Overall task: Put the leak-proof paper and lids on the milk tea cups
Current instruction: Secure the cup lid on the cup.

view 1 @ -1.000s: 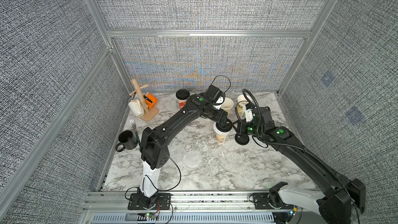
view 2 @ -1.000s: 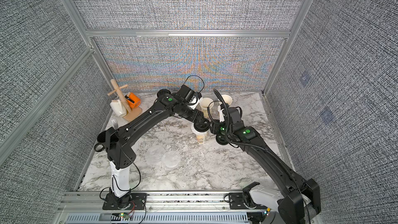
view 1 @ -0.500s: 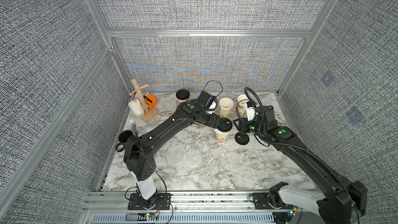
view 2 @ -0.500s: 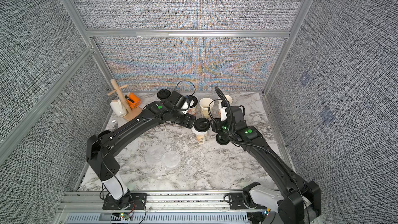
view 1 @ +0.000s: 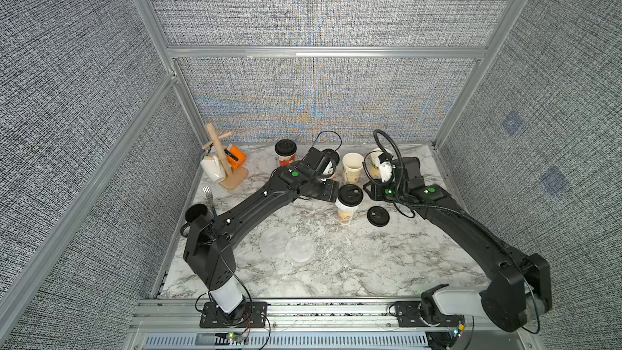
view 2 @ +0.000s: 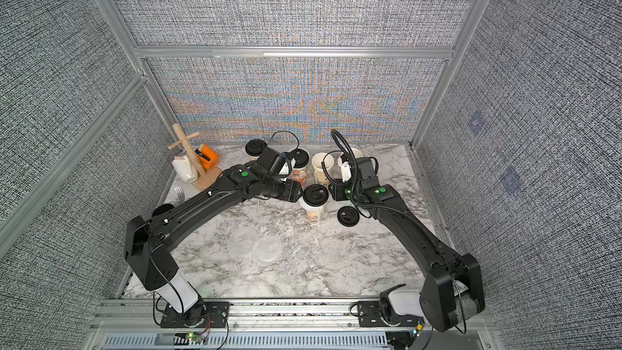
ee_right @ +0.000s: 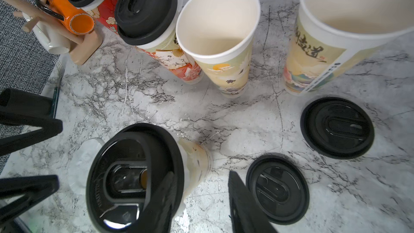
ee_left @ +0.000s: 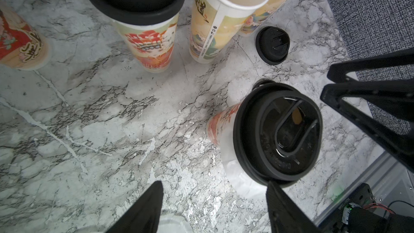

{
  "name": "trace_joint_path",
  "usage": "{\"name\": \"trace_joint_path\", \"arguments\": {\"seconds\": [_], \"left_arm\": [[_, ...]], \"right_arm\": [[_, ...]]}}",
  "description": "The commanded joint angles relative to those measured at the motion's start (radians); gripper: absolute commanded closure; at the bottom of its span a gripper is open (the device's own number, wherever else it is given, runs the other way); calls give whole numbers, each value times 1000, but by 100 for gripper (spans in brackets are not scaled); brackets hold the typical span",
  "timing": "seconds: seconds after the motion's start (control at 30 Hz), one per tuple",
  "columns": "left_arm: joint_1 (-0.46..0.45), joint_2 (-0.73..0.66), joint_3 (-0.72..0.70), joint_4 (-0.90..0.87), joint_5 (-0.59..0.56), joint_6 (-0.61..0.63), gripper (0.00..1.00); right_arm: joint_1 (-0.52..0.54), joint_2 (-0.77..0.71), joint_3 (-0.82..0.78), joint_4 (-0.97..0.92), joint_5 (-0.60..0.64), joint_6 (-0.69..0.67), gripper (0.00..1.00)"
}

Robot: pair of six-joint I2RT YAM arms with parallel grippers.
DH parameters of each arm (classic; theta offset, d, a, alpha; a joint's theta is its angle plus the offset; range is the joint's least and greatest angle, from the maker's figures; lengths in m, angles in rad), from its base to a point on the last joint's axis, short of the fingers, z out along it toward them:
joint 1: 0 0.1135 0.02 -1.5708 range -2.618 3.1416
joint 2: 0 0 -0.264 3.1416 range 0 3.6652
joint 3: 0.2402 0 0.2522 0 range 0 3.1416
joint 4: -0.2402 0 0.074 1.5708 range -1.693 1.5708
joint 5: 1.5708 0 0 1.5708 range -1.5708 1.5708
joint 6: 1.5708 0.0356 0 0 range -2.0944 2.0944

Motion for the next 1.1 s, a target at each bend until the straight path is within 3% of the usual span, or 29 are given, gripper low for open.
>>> {"name": "trace_joint_path", "arguments": {"seconds": [0.0, 0.63, 1.07], "left_arm": [[0, 5, -5, 29, 9, -17, 26], [1, 29, -45, 74, 31, -35, 26], [1, 20, -124, 86, 27, -46, 27]], "right_arm": [[-1, 14, 10, 20, -39, -26, 58], [1, 26, -19, 30, -69, -24, 60], [12, 53, -20, -2, -95, -41, 69]]}}
